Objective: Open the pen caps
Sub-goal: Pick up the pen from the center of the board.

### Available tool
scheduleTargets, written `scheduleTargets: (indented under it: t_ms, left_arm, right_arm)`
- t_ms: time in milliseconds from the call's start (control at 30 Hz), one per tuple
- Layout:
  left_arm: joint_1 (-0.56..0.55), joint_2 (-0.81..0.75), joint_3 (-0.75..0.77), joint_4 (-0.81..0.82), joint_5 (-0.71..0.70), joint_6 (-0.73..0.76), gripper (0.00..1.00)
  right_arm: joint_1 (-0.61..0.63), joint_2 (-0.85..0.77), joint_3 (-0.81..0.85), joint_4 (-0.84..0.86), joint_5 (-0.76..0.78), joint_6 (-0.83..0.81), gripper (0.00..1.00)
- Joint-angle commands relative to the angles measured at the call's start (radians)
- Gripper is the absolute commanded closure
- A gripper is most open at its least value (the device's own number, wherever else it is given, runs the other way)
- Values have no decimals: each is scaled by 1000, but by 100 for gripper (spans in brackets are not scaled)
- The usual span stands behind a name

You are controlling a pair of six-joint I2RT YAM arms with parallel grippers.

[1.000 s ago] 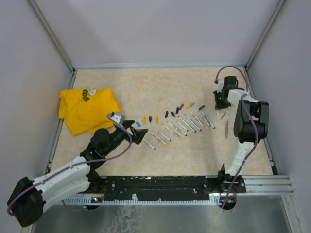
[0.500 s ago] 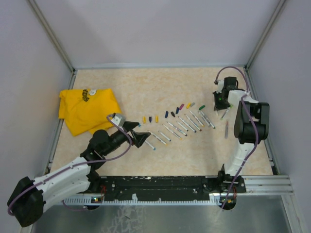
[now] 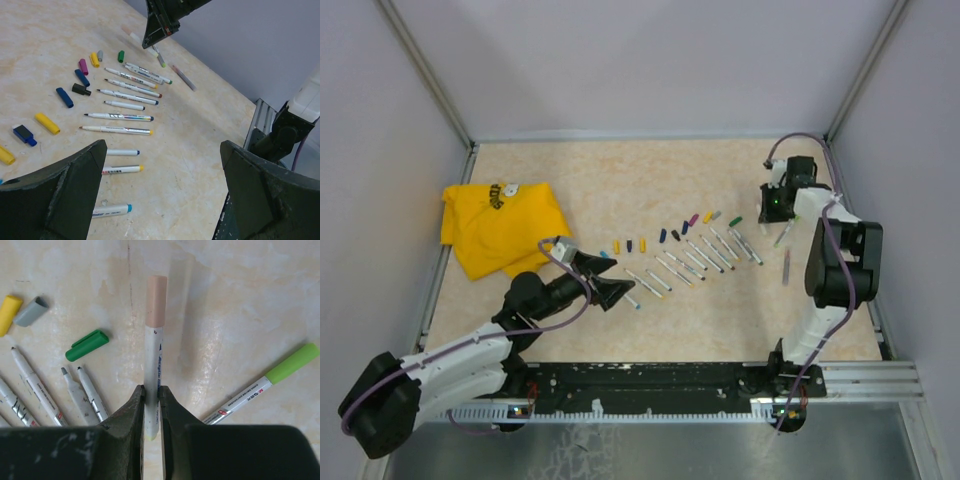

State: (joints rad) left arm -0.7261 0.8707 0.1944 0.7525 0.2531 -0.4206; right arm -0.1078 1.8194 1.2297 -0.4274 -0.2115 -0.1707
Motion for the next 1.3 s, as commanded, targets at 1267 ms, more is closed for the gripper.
scheduleTargets:
  t_ms: [1267]
  left_arm:
    - [201, 494, 285, 592, 345, -336, 1]
  right_arm:
    - [203, -475, -204, 88, -998, -87, 100]
